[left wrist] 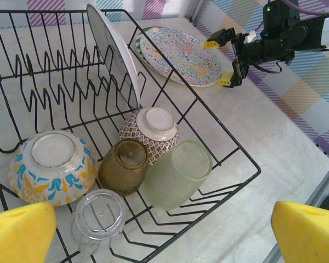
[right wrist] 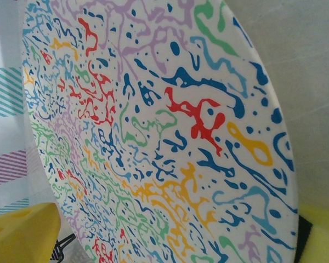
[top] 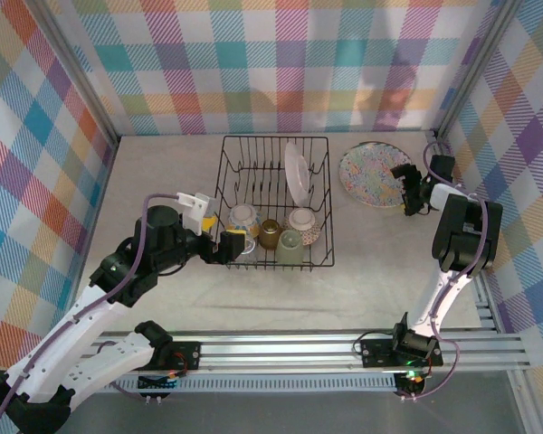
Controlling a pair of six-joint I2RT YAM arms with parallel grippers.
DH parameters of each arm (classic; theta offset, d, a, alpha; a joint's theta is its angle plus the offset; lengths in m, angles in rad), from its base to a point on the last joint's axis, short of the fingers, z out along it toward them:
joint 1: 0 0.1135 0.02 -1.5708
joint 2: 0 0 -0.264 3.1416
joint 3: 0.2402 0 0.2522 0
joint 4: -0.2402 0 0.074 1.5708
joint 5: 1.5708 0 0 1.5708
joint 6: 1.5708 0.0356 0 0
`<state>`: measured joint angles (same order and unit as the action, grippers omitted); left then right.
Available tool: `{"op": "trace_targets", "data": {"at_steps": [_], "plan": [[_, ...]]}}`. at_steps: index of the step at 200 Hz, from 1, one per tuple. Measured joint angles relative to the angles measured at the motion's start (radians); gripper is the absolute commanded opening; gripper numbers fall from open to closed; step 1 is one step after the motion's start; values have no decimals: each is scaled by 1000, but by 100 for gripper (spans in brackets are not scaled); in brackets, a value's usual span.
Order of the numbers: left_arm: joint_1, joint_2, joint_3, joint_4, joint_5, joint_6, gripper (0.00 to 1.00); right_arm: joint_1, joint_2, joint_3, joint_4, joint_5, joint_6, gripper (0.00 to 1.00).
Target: Unload the mixed dishes from the dish rack
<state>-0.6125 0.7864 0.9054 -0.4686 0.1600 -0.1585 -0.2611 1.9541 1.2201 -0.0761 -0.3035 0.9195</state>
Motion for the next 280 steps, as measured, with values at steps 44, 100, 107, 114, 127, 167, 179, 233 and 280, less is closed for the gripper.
{"op": "trace_targets", "data": {"at_steps": [44, 100, 107, 114, 127, 167, 179, 233, 280], "plan": [[0, 79, 10, 0, 7, -61, 100, 6, -150, -162, 46, 7, 18, 99], [1, 193, 21, 53, 61, -174, 97, 68, -498, -355, 107, -1, 5, 99], [1, 220, 30, 66, 71, -192, 95, 80, -546, -379, 110, -6, -2, 99], [1, 247, 39, 80, 82, -203, 94, 92, -587, -400, 113, -12, -10, 99], [1, 306, 60, 109, 100, -228, 93, 115, -669, -444, 113, -23, -28, 99], [1, 486, 142, 191, 112, -266, 90, 159, -939, -568, 98, -90, -87, 99], [0, 539, 177, 209, 112, -267, 88, 163, -1007, -595, 97, -122, -100, 99], [0, 778, 354, 252, 111, -241, 86, 171, -1177, -666, 106, -317, -124, 99], [1, 922, 483, 258, 101, -210, 84, 229, -1238, -718, 102, -426, -154, 99]]}}
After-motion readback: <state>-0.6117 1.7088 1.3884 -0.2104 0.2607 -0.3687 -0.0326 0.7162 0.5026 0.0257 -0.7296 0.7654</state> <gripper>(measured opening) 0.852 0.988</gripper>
